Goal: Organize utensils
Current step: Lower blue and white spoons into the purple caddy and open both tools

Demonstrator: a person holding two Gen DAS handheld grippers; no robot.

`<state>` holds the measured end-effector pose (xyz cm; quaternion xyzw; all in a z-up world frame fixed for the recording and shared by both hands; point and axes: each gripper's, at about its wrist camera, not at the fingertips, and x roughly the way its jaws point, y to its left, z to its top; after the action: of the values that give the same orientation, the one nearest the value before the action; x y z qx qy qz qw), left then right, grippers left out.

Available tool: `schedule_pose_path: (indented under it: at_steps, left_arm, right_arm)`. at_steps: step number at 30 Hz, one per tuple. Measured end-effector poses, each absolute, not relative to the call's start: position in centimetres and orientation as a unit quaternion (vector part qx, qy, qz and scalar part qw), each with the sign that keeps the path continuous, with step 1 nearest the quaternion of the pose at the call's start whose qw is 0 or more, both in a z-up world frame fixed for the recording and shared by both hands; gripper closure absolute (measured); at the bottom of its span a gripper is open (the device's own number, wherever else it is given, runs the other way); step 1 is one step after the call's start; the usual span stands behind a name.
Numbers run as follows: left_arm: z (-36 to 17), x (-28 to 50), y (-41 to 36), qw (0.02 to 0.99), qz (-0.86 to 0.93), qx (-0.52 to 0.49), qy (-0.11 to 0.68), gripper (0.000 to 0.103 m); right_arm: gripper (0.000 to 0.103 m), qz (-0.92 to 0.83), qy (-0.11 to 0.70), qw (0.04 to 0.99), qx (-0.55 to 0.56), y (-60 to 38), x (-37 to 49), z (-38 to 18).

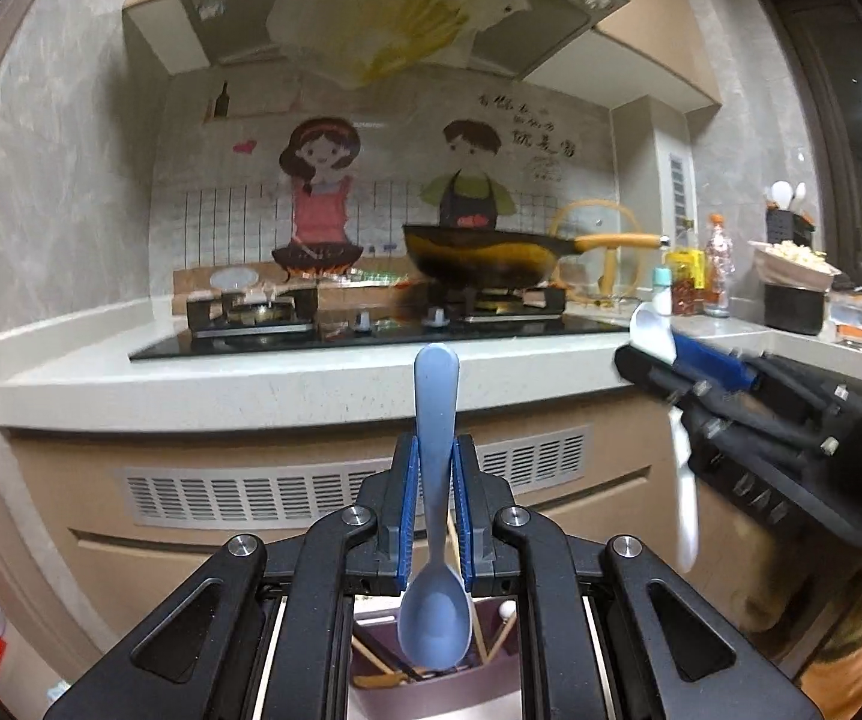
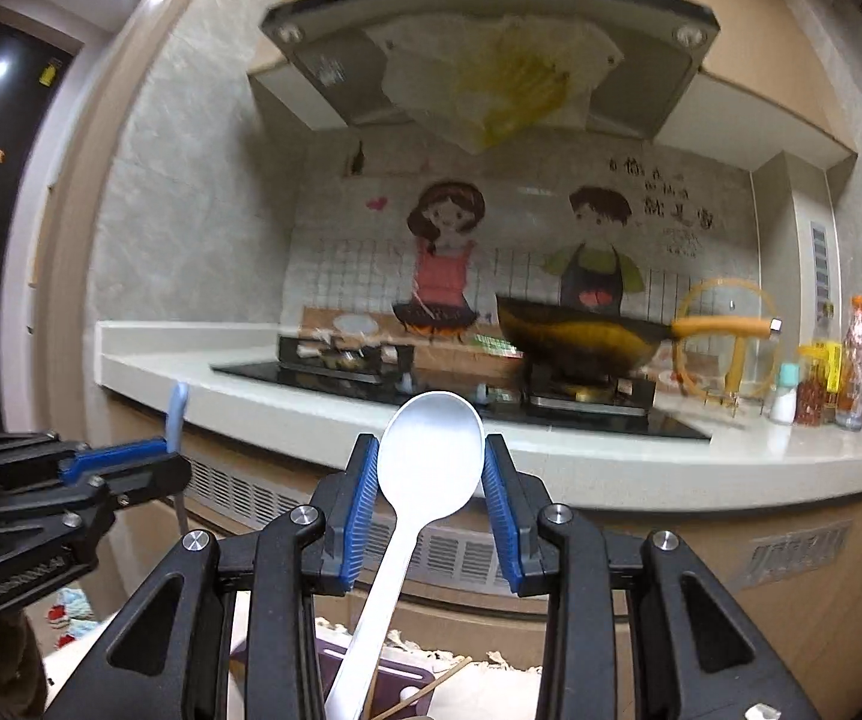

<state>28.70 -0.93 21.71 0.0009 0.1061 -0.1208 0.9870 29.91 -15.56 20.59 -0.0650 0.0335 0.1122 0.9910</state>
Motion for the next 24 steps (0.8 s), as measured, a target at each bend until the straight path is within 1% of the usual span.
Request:
schedule_pose_path:
  at_steps: [5, 12, 19, 24]
  left_arm:
    - [18.6, 32.9, -1.0, 0.986, -0.117, -0.006, 0.12, 0.091]
    - [12.8, 38.5, 0.0, 0.978, -0.121, -0.047, 0.163, 0.091]
    - [7.3, 41.3, 0.4, 0.966, -0.117, -0.063, 0.221, 0.091]
    - [4.5, 41.5, 0.0, 0.957, -0.123, -0.062, 0.257, 0.09]
  right_arm:
    - [0.07, 0.095, 0.072, 0.99, -0.074, -14.4, 34.8, 15.5]
    - [0.07, 0.092, 0.107, 0.985, -0.099, -13.5, 39.2, 9.4]
    - [0.07, 0.092, 0.151, 0.981, -0.08, -13.7, 41.9, 5.7]
    - [0.07, 0.1, 0.189, 0.974, -0.074, -13.7, 42.9, 2.7]
